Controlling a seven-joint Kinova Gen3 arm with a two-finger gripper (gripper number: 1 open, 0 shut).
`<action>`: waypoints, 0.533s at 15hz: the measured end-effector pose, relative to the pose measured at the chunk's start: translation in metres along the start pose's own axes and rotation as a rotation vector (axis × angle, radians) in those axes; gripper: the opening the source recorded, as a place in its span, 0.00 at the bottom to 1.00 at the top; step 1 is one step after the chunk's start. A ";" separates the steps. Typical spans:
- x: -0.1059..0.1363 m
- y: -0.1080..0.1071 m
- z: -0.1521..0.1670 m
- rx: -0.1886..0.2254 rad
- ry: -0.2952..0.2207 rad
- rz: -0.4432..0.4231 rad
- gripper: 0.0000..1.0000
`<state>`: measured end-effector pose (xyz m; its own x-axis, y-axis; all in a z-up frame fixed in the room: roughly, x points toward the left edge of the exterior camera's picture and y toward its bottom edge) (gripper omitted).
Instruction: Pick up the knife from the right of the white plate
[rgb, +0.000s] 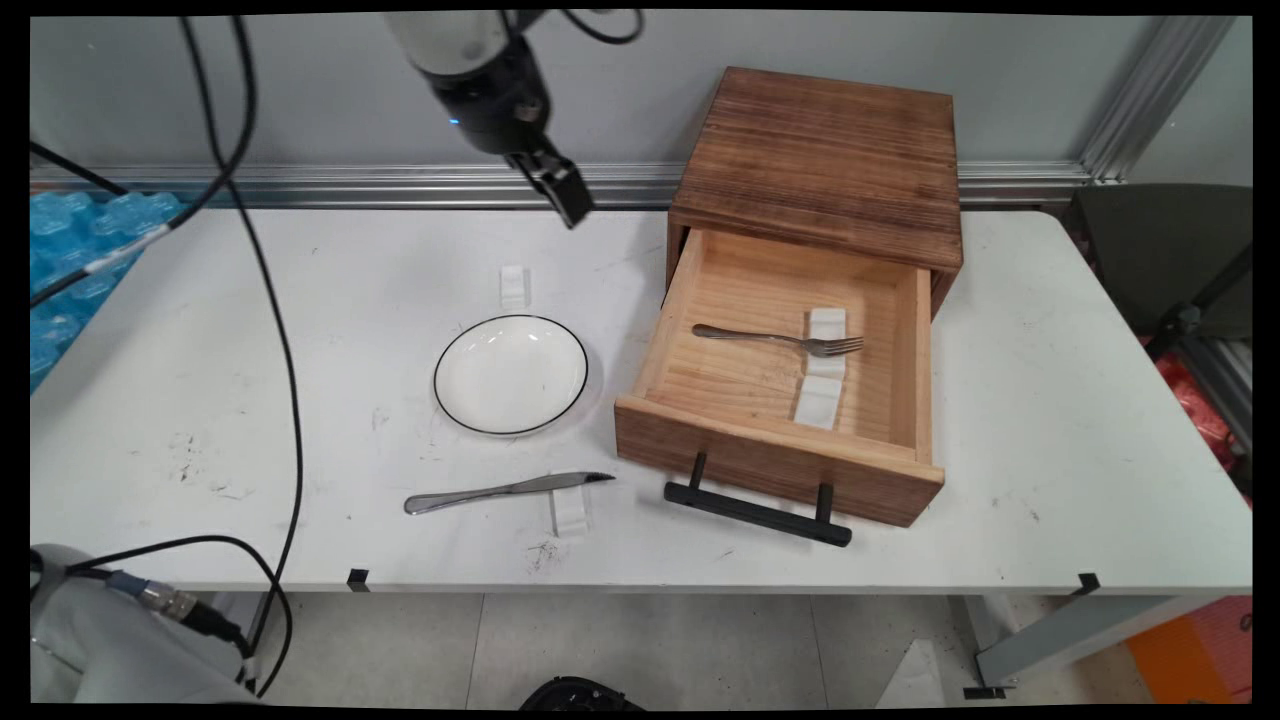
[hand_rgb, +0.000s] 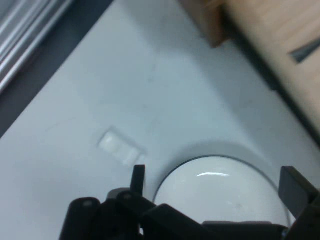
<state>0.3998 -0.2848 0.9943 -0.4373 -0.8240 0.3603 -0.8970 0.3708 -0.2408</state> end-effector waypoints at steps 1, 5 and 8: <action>-0.006 -0.005 -0.001 0.013 0.000 -0.021 1.00; -0.031 -0.024 -0.005 0.058 -0.003 -0.096 1.00; -0.046 -0.033 -0.006 0.068 -0.010 -0.127 1.00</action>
<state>0.4492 -0.2566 0.9907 -0.3197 -0.8667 0.3829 -0.9384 0.2337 -0.2544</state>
